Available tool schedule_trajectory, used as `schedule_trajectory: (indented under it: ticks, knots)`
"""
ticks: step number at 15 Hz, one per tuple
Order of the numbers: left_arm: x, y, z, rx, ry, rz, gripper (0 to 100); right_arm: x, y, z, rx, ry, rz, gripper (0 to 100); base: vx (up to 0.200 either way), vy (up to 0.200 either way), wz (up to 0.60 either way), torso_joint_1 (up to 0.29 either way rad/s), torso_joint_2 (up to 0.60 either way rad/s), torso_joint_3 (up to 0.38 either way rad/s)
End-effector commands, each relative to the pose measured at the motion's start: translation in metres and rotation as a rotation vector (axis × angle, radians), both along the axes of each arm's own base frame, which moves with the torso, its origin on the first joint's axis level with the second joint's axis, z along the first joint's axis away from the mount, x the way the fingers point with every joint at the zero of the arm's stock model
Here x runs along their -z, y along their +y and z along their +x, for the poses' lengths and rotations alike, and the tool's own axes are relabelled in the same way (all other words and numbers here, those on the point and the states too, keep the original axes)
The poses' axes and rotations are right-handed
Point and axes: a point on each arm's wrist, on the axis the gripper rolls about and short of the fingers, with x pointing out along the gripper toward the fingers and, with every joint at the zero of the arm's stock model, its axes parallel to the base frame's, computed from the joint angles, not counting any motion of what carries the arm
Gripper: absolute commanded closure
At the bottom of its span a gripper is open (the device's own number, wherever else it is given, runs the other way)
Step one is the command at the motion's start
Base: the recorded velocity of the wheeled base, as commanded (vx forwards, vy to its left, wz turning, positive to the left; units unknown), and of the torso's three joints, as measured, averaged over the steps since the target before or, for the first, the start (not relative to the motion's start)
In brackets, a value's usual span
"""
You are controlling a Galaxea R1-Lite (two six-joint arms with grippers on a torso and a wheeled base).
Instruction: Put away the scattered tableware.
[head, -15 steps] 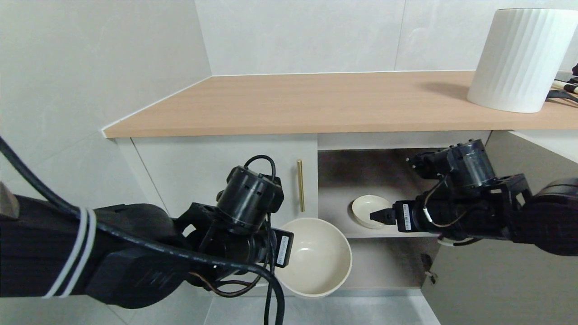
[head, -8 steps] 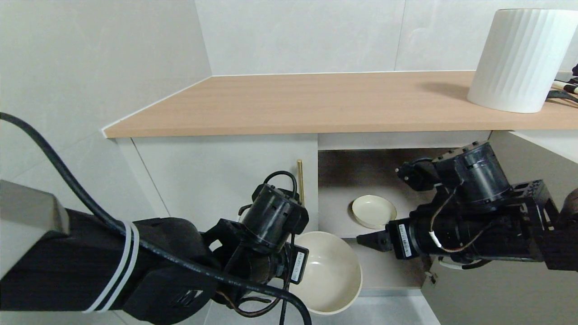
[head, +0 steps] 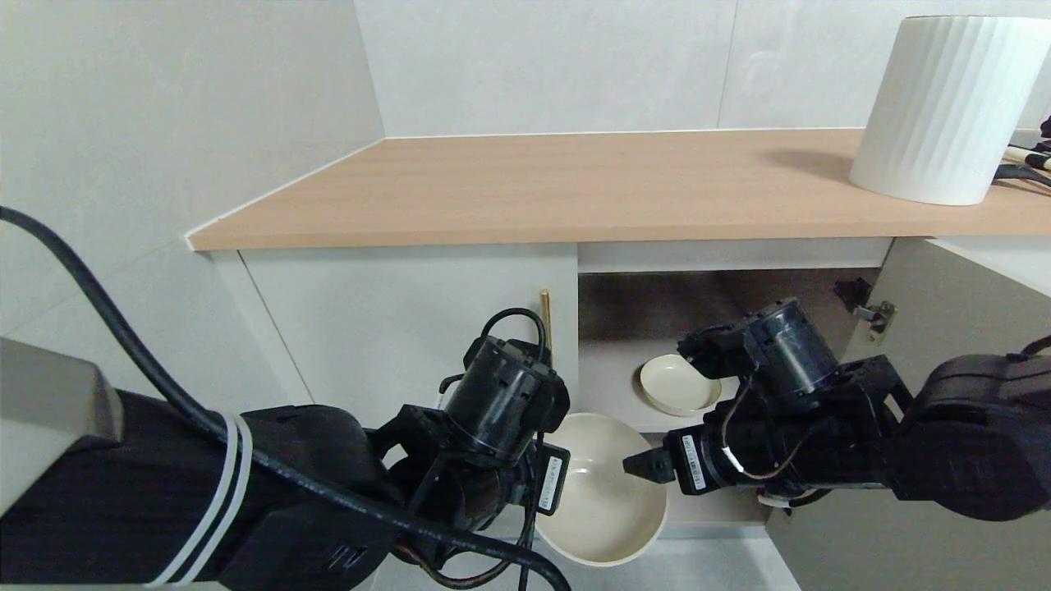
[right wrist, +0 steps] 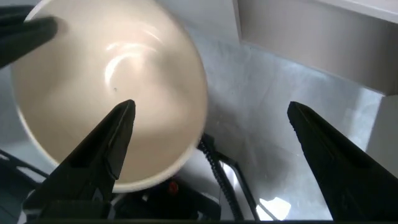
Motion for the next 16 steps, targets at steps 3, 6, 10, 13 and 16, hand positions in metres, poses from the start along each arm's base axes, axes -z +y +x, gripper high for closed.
schedule_trajectory:
  ticks: [3, 6, 10, 13, 16]
  knots:
    - [-0.0007, -0.0002, -0.0015, -0.004, -0.009, 0.002, 100, 0.0153, 0.0067, 0.0046, 0.004, 0.039, -0.018, 0, 0.000, 0.000, 0.00, 0.000, 0.00, 0.000]
    - [-0.0005, -0.0001, -0.0016, -0.005, -0.009, 0.003, 100, 0.0183, 0.0093, 0.0077, 0.013, 0.032, -0.001, 100, 0.000, 0.000, 0.00, 0.000, 0.00, 0.000]
    - [-0.0005, -0.0001, -0.0016, -0.004, -0.009, 0.002, 100, 0.0203, 0.0105, 0.0084, 0.017, 0.039, 0.000, 100, 0.000, 0.000, 0.00, 0.000, 0.00, 0.000]
    - [0.0000, -0.0003, -0.0015, -0.004, -0.008, 0.003, 100, 0.0203, 0.0105, 0.0084, 0.017, 0.039, 0.000, 100, 0.000, 0.000, 0.00, 0.000, 0.00, 0.000]
    - [0.0014, -0.0003, -0.0014, -0.005, -0.005, 0.008, 100, 0.0203, 0.0101, 0.0087, 0.017, 0.039, -0.001, 100, 0.000, 0.000, 0.00, 0.000, 0.00, 0.000]
